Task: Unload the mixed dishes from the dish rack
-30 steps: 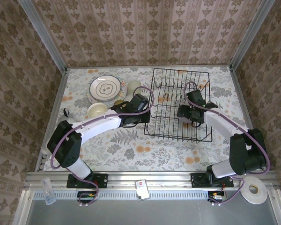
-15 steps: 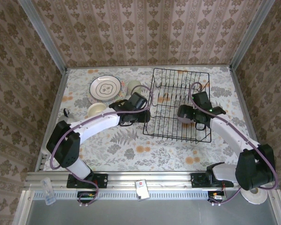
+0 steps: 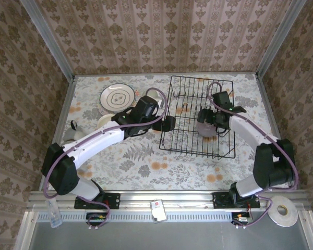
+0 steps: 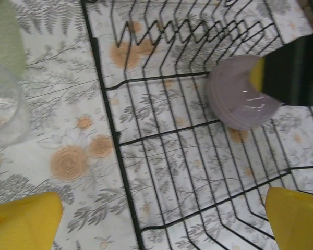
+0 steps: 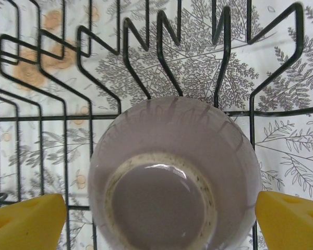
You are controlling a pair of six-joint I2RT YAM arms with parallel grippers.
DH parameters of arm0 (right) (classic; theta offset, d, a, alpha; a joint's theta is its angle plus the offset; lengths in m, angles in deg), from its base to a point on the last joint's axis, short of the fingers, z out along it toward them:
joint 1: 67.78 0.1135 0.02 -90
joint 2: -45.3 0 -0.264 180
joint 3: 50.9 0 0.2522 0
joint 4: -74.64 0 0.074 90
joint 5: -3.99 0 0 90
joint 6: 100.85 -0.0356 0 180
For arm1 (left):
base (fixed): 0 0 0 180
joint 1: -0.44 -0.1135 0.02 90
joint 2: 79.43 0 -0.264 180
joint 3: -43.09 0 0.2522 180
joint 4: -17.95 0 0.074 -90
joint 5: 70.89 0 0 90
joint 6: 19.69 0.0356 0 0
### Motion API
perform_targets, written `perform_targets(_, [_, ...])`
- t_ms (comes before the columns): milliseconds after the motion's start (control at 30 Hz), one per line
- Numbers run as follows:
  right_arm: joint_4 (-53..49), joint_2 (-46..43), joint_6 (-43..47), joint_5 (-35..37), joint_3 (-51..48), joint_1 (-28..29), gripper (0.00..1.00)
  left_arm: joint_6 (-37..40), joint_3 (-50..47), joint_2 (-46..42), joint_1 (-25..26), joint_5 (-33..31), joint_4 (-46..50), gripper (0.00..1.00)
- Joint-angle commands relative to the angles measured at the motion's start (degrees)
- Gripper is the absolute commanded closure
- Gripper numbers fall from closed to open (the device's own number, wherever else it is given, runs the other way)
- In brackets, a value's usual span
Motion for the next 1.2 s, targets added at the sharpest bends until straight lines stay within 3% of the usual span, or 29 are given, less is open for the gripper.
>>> perform_targets(0, [0.05,2.02,1.02,2.27,1.94,0.09,0.07,0.21,-0.58,-0.41,-0.24,4.49,-4.05,0.00])
perform_targets(300, [0.44,0.07,0.48,1.91,-1.66,2.27,0.14,0.92,0.27,1.31,-0.23,7.89,-5.41,0.02])
perform_targets(500, [1.99,-3.39,-1.96,-2.12,-5.88,2.83,0.19,1.13,2.46,3.63,-0.18,11.41,-6.60,0.04])
perform_targets(633, [1.59,-5.26,-2.52,-3.50,-6.50,3.10,0.17,1.13,4.44,5.95,-0.07,14.04,-6.91,0.05])
perform_targets(833, [0.43,-12.53,-1.89,-8.61,-7.44,0.64,0.02,0.90,6.58,8.78,0.20,17.40,-6.89,0.05])
perform_targets(1000, [0.90,-18.36,-2.93,-12.54,-10.41,-3.85,0.03,0.18,6.71,10.53,0.33,18.85,-8.47,0.05])
perform_targets(1167, [2.11,-17.13,-4.29,-14.34,-12.52,-6.42,0.07,-0.34,8.34,13.44,0.47,20.24,-9.25,0.07])
